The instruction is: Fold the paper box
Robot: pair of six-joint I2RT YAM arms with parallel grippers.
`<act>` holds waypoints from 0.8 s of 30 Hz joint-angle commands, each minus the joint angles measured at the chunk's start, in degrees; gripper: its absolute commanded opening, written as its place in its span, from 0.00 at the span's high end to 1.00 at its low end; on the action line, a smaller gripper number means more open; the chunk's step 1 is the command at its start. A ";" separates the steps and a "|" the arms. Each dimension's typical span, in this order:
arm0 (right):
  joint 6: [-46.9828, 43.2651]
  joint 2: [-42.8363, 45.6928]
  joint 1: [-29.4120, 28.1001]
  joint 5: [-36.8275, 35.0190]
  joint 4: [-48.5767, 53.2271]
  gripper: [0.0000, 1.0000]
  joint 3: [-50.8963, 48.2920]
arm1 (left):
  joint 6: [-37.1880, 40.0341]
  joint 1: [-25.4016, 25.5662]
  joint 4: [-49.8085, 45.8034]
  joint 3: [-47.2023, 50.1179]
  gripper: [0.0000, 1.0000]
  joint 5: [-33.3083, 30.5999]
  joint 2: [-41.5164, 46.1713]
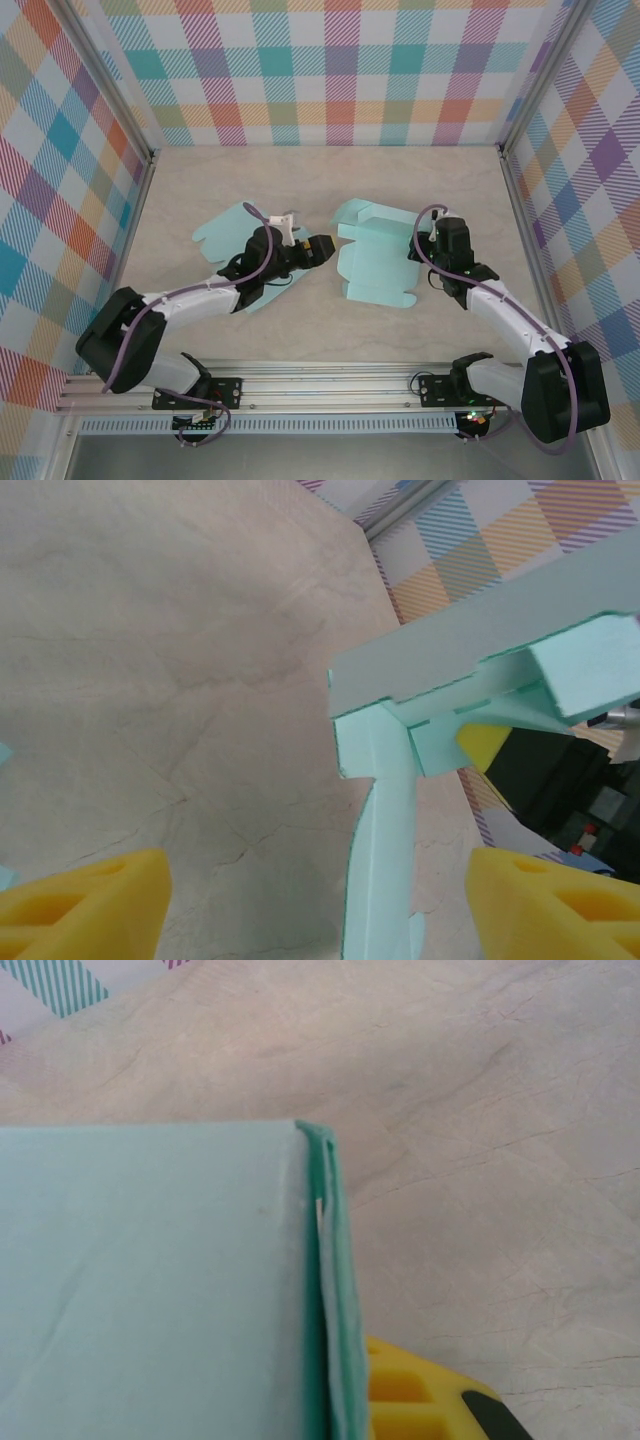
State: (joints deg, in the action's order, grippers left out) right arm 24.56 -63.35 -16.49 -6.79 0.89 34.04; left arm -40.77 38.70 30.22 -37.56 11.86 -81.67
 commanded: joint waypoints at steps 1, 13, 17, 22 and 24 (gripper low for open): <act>0.01 1.45 -0.30 2.01 -2.89 1.00 -1.14 | -1.95 1.24 8.17 -0.22 0.23 1.55 -1.85; 2.41 4.14 -0.73 4.78 -4.87 1.00 -3.60 | -1.86 2.52 13.11 -3.02 0.39 1.29 -8.09; 2.75 4.55 -1.11 4.76 -4.83 1.00 -3.97 | -1.78 2.80 15.16 -4.00 0.51 1.89 -8.57; 2.54 4.21 -1.86 4.20 -4.40 1.00 -3.95 | -0.58 3.46 15.93 -4.44 0.61 1.59 -7.27; 2.34 3.95 -2.22 3.65 -4.15 1.00 -3.78 | -0.22 3.74 15.80 -4.49 0.63 1.50 -6.80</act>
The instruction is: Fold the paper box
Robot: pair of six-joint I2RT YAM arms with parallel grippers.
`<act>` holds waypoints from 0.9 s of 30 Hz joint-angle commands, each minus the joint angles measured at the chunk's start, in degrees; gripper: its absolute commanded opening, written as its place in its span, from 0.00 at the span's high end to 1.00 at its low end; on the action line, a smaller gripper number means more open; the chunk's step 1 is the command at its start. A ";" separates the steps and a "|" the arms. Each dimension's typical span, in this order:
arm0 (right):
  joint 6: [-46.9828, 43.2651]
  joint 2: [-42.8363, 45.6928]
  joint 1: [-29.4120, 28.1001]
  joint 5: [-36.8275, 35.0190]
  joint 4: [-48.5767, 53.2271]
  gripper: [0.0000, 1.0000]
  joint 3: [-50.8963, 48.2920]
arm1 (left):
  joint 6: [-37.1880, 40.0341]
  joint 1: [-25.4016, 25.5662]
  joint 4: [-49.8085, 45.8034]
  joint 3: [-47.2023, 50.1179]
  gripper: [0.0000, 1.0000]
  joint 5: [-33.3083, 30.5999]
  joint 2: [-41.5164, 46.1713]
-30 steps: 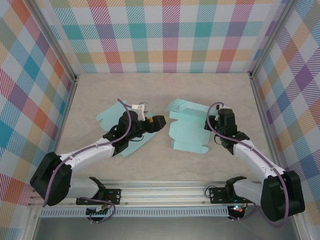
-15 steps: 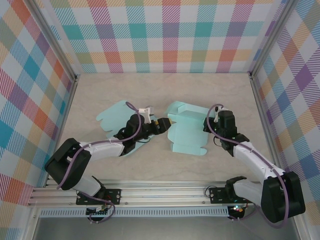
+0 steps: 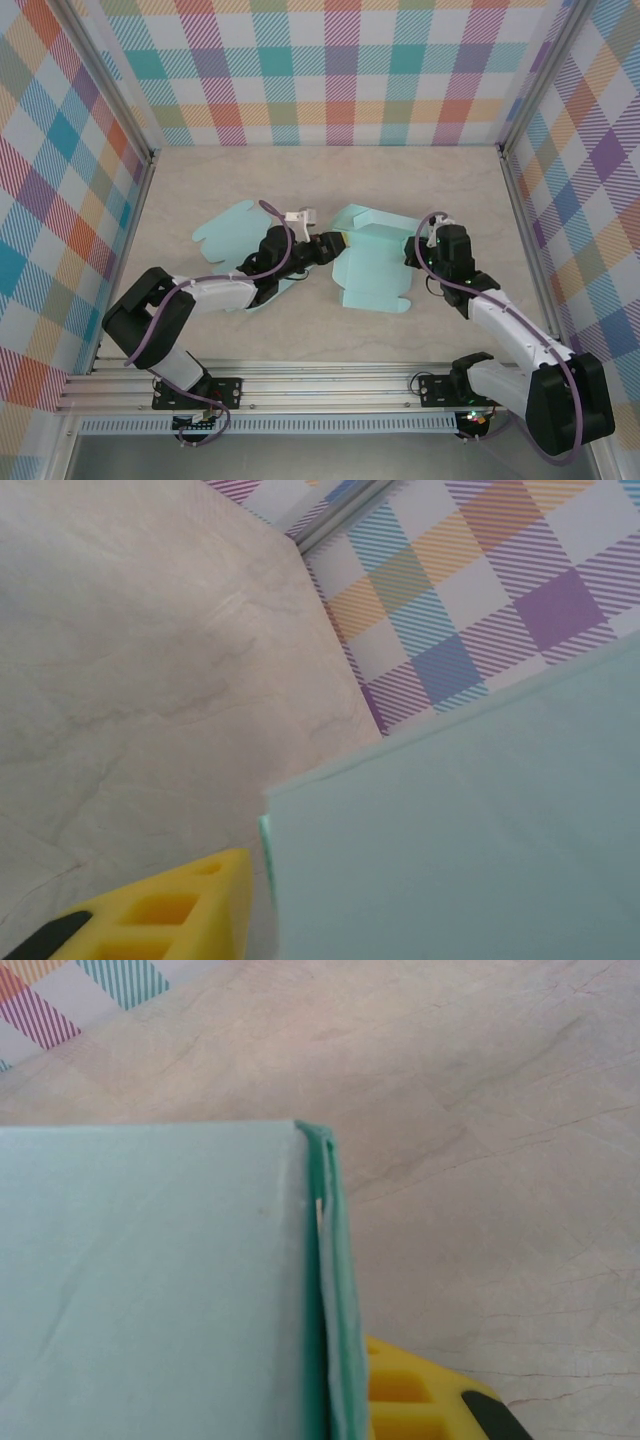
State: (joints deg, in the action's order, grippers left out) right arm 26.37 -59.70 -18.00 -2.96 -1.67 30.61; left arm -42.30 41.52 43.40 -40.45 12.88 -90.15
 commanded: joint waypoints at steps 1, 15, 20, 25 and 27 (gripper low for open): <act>0.44 0.16 -0.95 -0.54 -1.39 1.00 -0.25 | 1.38 0.94 2.48 -1.80 0.65 0.47 1.76; 0.33 -3.84 -3.97 -10.65 4.25 1.00 3.32 | 3.46 1.53 -1.25 0.44 0.65 -5.85 4.65; 0.33 -4.58 -4.22 -10.99 3.86 1.00 3.60 | 3.95 1.52 -2.32 0.42 0.64 -5.85 5.05; 0.00 -6.01 -4.89 -11.72 4.22 1.00 4.36 | 3.07 1.53 -1.24 0.03 0.70 -4.89 4.10; -0.14 -6.71 -5.19 -12.62 4.83 1.00 4.80 | 2.67 1.55 -0.64 0.17 0.70 -4.40 4.09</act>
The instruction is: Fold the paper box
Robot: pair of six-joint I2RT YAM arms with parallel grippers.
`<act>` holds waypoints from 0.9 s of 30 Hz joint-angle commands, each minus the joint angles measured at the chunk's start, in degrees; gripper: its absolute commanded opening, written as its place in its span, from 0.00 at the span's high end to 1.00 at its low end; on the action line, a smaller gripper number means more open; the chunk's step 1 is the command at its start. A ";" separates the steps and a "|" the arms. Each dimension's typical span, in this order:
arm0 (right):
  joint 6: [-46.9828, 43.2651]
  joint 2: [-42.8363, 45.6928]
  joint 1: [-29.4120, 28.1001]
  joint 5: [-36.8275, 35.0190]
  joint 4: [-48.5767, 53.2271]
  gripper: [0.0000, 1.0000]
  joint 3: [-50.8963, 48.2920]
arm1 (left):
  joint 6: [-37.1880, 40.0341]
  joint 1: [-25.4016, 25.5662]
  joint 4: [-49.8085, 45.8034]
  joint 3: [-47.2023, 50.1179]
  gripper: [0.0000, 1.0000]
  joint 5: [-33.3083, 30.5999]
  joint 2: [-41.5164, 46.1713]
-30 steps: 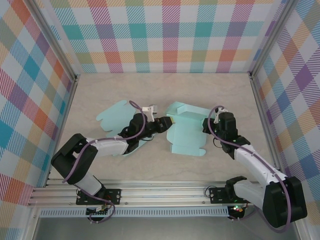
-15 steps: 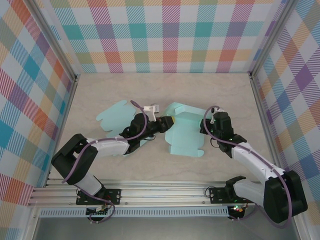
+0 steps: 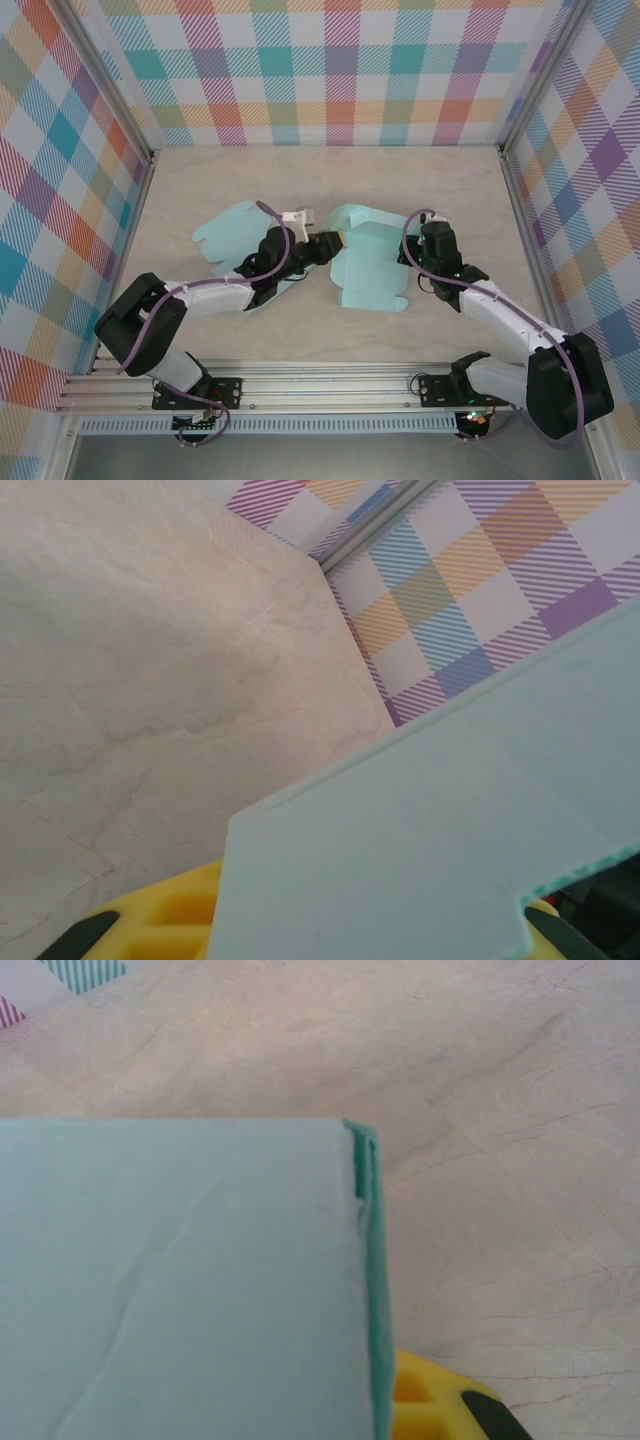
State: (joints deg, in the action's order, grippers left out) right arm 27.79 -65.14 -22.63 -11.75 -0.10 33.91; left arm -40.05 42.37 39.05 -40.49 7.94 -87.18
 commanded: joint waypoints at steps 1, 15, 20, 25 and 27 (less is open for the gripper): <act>-1.72 -1.55 -0.66 -4.38 3.55 1.00 1.67 | 0.33 0.68 4.03 0.36 0.70 0.74 1.26; -1.96 -5.61 -2.49 -8.64 5.60 1.00 3.73 | 0.63 0.70 2.43 0.87 0.63 -2.49 2.43; -1.96 -5.70 -2.68 -9.63 6.07 1.00 3.88 | -0.31 0.47 1.96 2.01 0.58 -5.59 2.88; -1.75 -5.61 -2.77 -9.98 6.61 1.00 3.64 | -1.42 0.35 1.80 3.44 0.51 -7.67 3.89; -1.43 -5.53 -2.86 -9.88 6.57 1.00 3.62 | -1.79 0.25 1.73 2.90 0.48 -6.38 3.32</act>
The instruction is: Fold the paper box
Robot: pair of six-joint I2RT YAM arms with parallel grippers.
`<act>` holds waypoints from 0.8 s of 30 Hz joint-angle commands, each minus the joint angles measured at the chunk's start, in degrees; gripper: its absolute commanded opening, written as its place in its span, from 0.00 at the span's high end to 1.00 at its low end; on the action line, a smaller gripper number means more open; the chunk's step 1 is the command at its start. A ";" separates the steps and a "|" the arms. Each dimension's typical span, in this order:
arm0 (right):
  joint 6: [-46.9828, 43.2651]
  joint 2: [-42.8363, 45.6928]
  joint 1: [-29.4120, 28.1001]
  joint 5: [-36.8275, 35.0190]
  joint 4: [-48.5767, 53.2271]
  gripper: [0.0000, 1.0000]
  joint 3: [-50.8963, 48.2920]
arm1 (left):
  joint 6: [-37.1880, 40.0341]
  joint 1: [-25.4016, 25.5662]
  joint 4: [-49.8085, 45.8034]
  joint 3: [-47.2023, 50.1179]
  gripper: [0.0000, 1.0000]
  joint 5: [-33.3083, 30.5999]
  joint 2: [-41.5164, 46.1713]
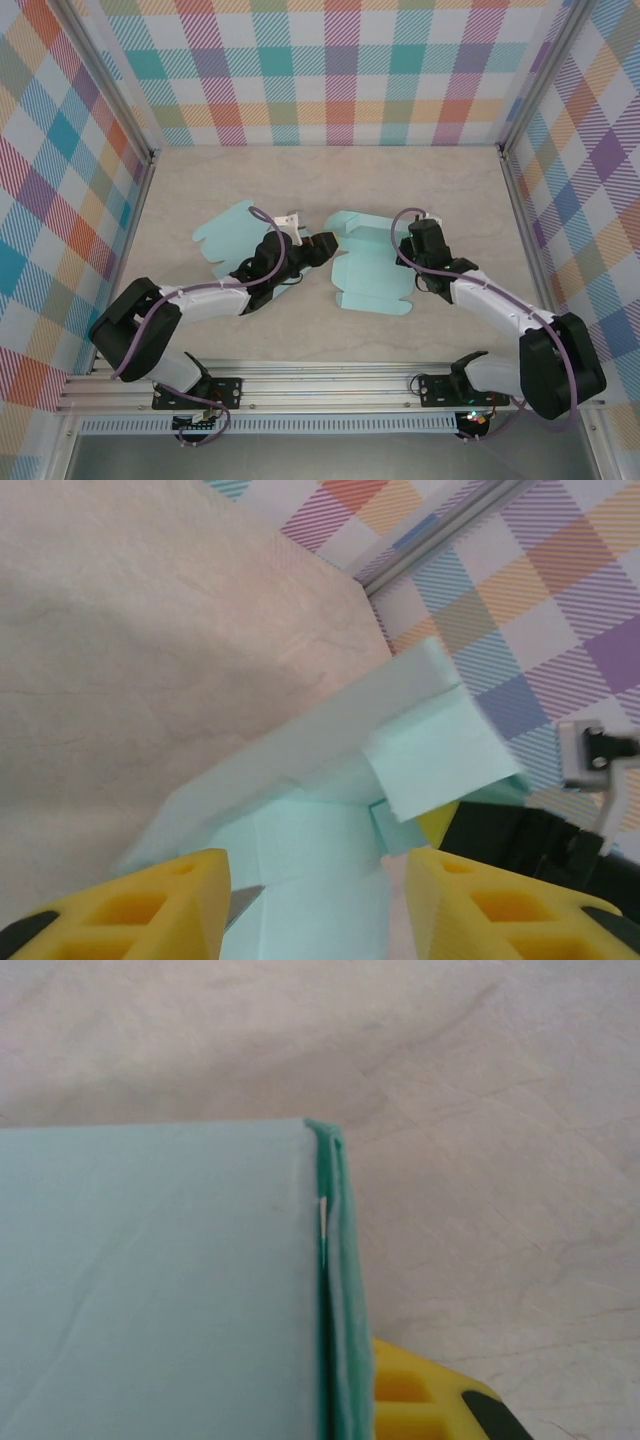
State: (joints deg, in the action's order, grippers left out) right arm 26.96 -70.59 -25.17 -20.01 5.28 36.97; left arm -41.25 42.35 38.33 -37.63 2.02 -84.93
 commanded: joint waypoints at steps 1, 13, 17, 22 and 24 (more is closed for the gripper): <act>-0.44 0.01 -0.37 -1.48 1.11 1.00 0.61 | -0.85 0.27 2.47 -0.32 0.46 0.30 0.62; 0.81 0.54 -1.10 -0.85 1.48 1.00 1.10 | -4.03 0.32 1.82 1.53 0.23 3.21 -3.64; 0.79 0.44 -1.41 -0.99 1.82 1.00 1.52 | -3.93 0.56 2.96 1.26 0.17 4.49 -6.16; 0.73 0.41 -1.81 -1.09 1.79 1.00 1.70 | -3.83 0.80 4.35 0.05 0.16 5.08 -8.88; 0.72 0.34 -1.99 -1.25 1.80 1.00 1.86 | -3.67 0.78 4.64 -0.71 0.18 5.03 -9.63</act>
State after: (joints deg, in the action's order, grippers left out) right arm 27.03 -70.59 -26.59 -20.60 6.81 36.97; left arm -45.08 42.37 39.66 -36.99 6.02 -93.41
